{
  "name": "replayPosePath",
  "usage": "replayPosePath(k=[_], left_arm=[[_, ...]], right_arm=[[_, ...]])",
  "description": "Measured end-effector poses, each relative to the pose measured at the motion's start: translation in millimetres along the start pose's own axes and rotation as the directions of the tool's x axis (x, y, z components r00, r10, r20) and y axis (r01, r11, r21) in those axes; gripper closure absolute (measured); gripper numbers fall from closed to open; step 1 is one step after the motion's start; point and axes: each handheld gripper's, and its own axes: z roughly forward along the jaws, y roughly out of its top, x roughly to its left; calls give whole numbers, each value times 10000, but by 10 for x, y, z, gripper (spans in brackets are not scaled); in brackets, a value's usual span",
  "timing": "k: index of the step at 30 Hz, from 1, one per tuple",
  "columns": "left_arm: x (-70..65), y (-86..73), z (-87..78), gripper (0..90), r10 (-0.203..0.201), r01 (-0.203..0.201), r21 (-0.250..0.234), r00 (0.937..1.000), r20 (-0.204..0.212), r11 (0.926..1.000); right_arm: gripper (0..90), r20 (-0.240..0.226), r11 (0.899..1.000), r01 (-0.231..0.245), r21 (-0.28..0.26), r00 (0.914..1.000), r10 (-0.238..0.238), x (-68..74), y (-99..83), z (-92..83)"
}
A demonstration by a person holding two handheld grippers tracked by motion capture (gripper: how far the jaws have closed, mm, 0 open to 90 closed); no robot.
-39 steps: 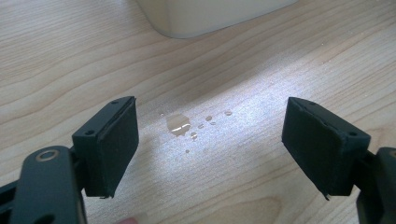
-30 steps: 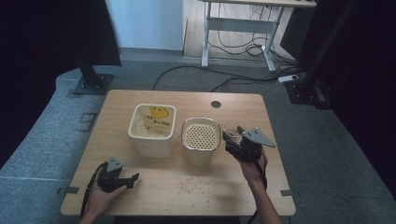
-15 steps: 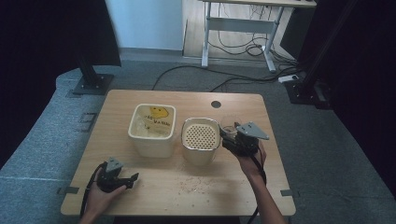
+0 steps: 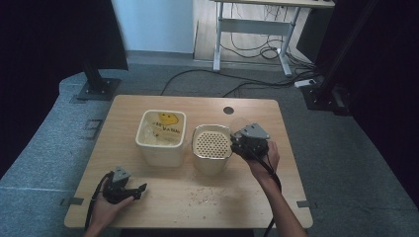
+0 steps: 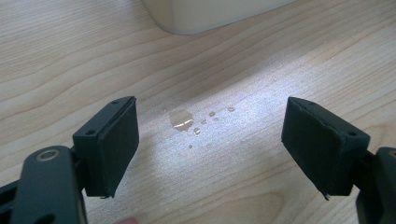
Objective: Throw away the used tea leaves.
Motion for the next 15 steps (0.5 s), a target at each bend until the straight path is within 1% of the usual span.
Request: replayPosePath(k=[2, 3, 4, 5, 6, 7, 8, 9, 11, 15], left_arm=[[2, 1, -3, 192, -7, 7, -3, 10000, 9, 10000], [5, 0, -6, 192, -26, 26, -27, 10000, 1, 10000], [5, 0, -6, 192, -26, 26, -27, 10000, 1, 10000], [7, 0, -7, 192, -25, 25, -35, 10000, 3, 10000], [8, -1, -7, 192, -31, 31, -34, 10000, 6, 10000], [10, -2, -7, 192, -27, 27, -29, 10000, 5, 10000], [11, -3, -7, 191, -34, 34, -33, 10000, 11, 10000], [11, -3, -7, 192, -34, 34, -33, 10000, 11, 10000], [17, -5, -13, 192, -37, 37, -41, 10000, 17, 10000], [25, -8, -16, 192, -80, 80, -47, 10000, 6, 10000]], right_arm=[[388, 137, 9989, 415, 198, 9990, -418, 27, 44, 29], [389, 268, 9970, 688, 358, 9972, -698, 49, 83, 60], [389, 268, 9970, 688, 358, 9972, -698, 49, 83, 60], [389, 380, 9952, 869, 446, 9953, -886, 67, 100, 78], [389, 530, 9919, 1115, 607, 9920, -1147, 87, 118, 97], [389, 650, 9853, 1503, 817, 9857, -1558, 122, 149, 135], [389, 682, 9830, 1621, 867, 9834, -1682, 137, 162, 150], [389, 686, 9821, 1660, 886, 9827, -1722, 145, 171, 160], [389, 588, 9828, 1617, 893, 9842, -1673, 153, 189, 178], [389, 596, 9830, 1626, 852, 9840, -1679, 156, 193, 184]])
